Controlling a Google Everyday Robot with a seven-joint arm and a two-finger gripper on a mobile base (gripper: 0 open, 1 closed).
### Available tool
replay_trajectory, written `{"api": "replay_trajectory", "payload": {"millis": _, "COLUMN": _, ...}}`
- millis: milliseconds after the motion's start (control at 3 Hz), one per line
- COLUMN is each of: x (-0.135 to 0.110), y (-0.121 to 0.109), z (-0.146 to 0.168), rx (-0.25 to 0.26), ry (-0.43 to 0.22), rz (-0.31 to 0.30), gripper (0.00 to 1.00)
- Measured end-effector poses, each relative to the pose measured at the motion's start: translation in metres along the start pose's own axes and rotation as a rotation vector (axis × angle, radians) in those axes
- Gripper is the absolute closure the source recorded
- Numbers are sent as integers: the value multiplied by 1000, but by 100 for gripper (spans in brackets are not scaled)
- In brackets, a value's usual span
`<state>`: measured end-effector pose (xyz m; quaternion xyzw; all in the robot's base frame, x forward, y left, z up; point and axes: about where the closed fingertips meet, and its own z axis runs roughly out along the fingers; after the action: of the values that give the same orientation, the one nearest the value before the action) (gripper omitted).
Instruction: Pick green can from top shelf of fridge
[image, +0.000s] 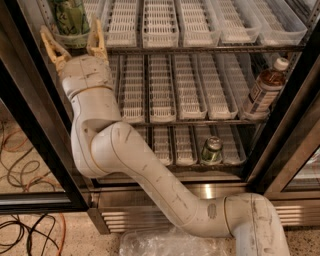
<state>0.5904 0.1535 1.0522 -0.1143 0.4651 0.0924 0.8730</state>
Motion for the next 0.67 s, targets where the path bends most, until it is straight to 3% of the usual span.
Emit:
{"api": "replay_trajectory", "payload": {"millis": 333, "x": 4, "y": -3, "z": 49, "rx": -23, "ry": -50, "rz": -15, "gripper": 32}}
{"api": "replay_trajectory", "payload": {"millis": 667, "x": 3, "y": -3, "z": 48, "rx": -23, "ry": -50, "rz": -15, "gripper": 31}}
